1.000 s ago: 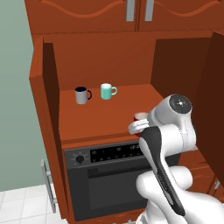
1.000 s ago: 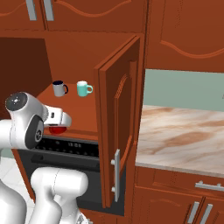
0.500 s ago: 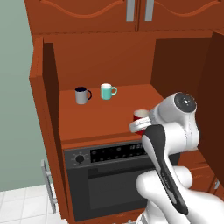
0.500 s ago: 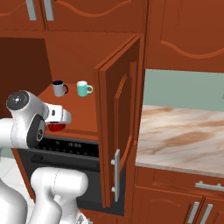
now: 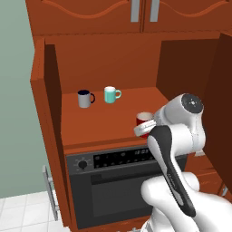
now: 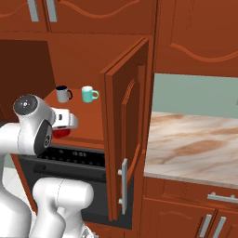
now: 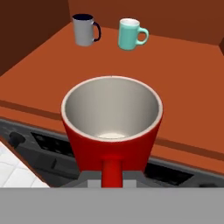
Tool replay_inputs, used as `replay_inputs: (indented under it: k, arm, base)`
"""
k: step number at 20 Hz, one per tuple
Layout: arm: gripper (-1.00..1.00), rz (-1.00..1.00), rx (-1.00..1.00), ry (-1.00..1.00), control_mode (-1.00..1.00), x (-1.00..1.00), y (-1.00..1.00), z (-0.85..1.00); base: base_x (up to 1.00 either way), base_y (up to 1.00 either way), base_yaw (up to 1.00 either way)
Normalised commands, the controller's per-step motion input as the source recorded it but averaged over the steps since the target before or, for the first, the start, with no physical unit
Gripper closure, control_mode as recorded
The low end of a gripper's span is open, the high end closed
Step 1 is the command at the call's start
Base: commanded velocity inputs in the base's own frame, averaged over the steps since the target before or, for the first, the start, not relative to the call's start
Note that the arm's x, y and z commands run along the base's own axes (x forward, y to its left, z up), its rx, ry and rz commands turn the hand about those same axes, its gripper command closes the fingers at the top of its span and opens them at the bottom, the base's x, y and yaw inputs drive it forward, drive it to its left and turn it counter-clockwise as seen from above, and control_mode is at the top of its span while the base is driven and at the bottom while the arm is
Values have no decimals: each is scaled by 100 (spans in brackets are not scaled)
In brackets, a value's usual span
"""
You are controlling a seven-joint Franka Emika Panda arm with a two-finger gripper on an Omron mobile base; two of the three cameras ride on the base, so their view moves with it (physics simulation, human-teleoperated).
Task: Pick the mug on the counter and place it in the cabinet with the handle facing the right, like the mugs already inside.
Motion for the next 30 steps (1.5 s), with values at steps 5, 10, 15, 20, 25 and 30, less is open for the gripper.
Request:
replay_inputs:
  k: [5, 10, 15, 20, 25, 30]
  arm:
    - [100, 5, -4, 0, -100, 19, 0, 0]
    - [100, 4, -3, 0, -100, 26, 0, 0]
    - [100, 5, -3, 0, -100, 21, 0, 0]
    - [100, 10, 0, 0, -100, 3, 0, 0]
    - [100, 13, 0, 0, -100, 4, 0, 0]
    - [100, 13, -4, 0, -100, 1, 0, 0]
  base:
    - [0, 0, 0]
    - [0, 0, 0]
    - [0, 0, 0]
    - [0, 0, 0]
    - [0, 0, 0]
    - [0, 0, 0]
